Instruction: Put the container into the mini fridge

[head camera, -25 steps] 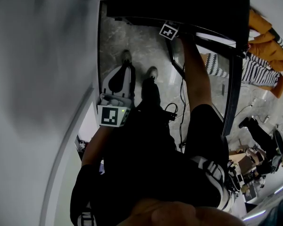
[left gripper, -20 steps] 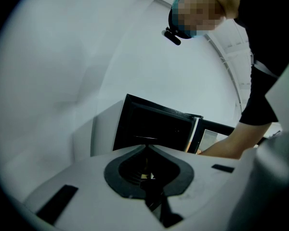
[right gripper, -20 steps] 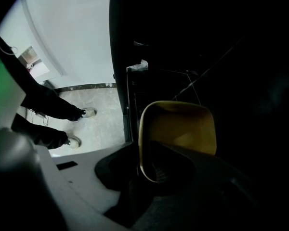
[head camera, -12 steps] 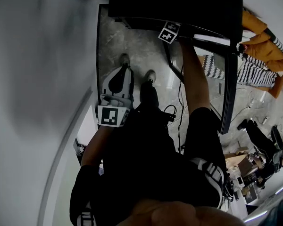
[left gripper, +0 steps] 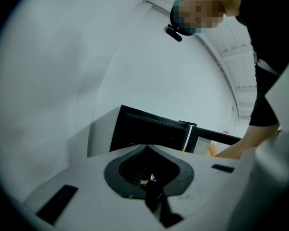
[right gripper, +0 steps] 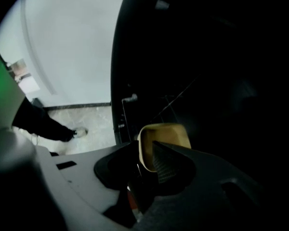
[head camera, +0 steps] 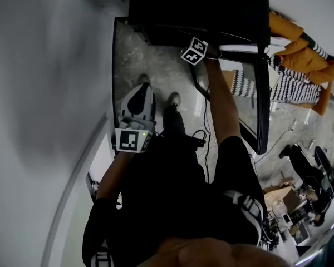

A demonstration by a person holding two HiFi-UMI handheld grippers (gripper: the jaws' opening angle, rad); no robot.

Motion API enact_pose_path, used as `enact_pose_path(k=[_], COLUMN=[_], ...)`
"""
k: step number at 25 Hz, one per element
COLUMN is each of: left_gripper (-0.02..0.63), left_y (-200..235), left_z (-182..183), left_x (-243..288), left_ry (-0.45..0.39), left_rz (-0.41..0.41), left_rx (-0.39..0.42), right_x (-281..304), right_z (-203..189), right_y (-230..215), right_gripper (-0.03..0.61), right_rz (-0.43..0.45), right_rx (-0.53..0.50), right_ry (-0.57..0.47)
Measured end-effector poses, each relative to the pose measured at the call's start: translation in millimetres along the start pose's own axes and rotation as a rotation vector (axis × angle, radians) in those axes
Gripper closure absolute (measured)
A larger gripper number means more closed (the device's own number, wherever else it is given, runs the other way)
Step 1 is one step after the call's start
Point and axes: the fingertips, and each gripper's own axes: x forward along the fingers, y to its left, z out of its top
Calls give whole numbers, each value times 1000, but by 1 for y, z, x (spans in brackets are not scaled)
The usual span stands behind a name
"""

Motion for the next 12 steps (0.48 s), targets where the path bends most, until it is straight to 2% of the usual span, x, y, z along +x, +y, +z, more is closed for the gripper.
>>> enact_pose_path(k=[7,12], left_gripper=[601,601], left_y=[-4,-7], left_z=[24,40], left_x=[-16,-34], left_ry=[-38,-83], left_rz=[8,11], left_rx=[0,7], right_x=[-65,-147], right_z=[31,55], right_y=[-4,-20], right_gripper=[524,566], right_rz=[-87,-220], right_rx=[121,412], right_ry=[-118,-291])
